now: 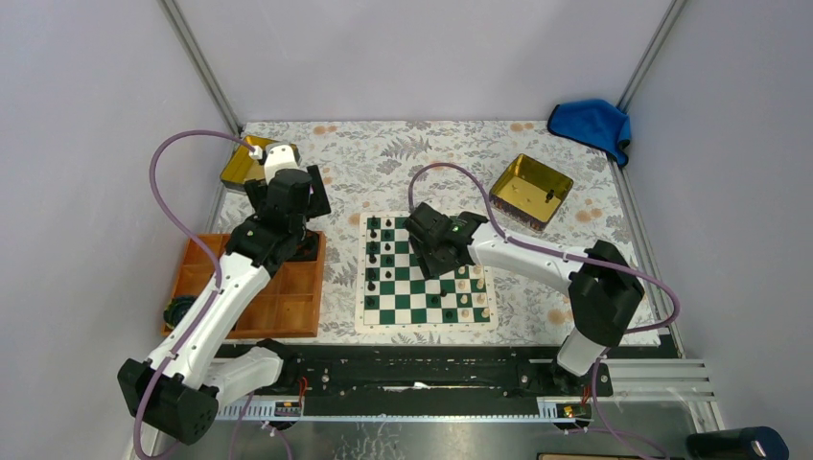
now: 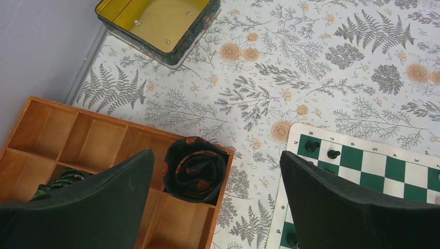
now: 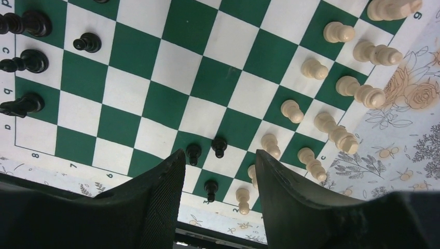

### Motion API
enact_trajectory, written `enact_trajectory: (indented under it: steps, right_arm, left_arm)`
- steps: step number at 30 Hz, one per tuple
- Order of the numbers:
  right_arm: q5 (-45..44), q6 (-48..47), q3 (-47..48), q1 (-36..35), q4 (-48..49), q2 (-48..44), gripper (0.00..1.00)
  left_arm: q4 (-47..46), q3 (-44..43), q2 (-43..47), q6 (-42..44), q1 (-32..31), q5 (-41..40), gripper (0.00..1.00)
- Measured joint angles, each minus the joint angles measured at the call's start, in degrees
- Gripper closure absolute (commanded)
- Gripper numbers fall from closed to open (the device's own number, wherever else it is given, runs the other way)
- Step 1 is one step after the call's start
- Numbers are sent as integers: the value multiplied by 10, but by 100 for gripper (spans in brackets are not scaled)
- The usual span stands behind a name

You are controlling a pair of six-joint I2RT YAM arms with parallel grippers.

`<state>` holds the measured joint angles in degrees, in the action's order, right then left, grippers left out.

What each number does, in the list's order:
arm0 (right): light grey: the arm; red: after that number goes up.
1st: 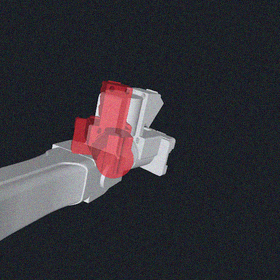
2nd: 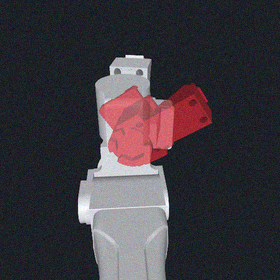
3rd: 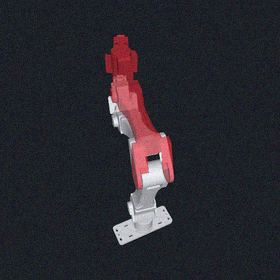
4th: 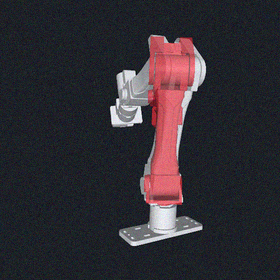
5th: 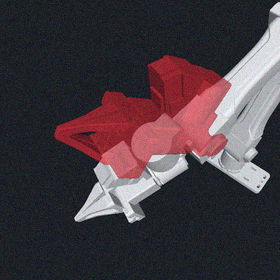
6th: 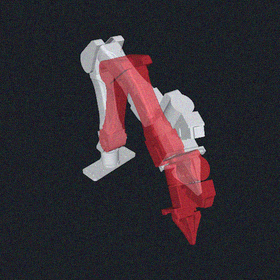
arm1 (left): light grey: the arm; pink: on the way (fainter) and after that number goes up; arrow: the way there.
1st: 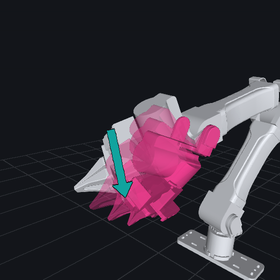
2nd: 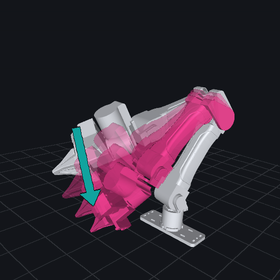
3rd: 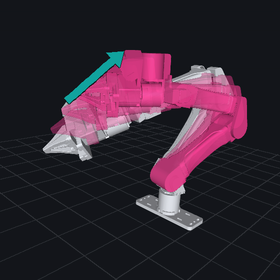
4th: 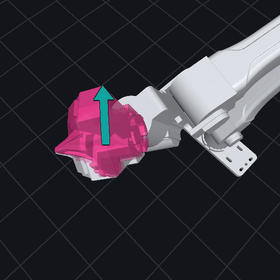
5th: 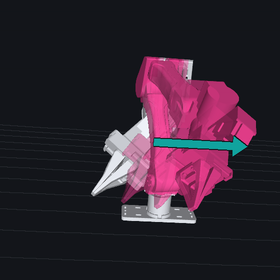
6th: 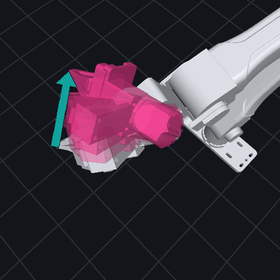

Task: Set up the chess pieces on the board
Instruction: Move the chess piece to the chessboard.

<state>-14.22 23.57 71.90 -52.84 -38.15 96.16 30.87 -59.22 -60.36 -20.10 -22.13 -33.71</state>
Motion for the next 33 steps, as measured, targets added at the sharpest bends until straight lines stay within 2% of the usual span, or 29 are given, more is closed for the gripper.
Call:
enact_trajectory:
  steps: [6, 13, 33]
  right_arm:
    - [16, 8, -13, 1, 19, 0, 53]
    - [28, 21, -41, 4, 28, 5, 59]
    - [57, 38, -75, 5, 45, 19, 63]
  left_arm:
    - [0, 2, 0, -4, 0, 3, 1]
    - [2, 2, 0, -5, 0, 3, 1]
    - [7, 9, 0, -6, 0, 3, 1]
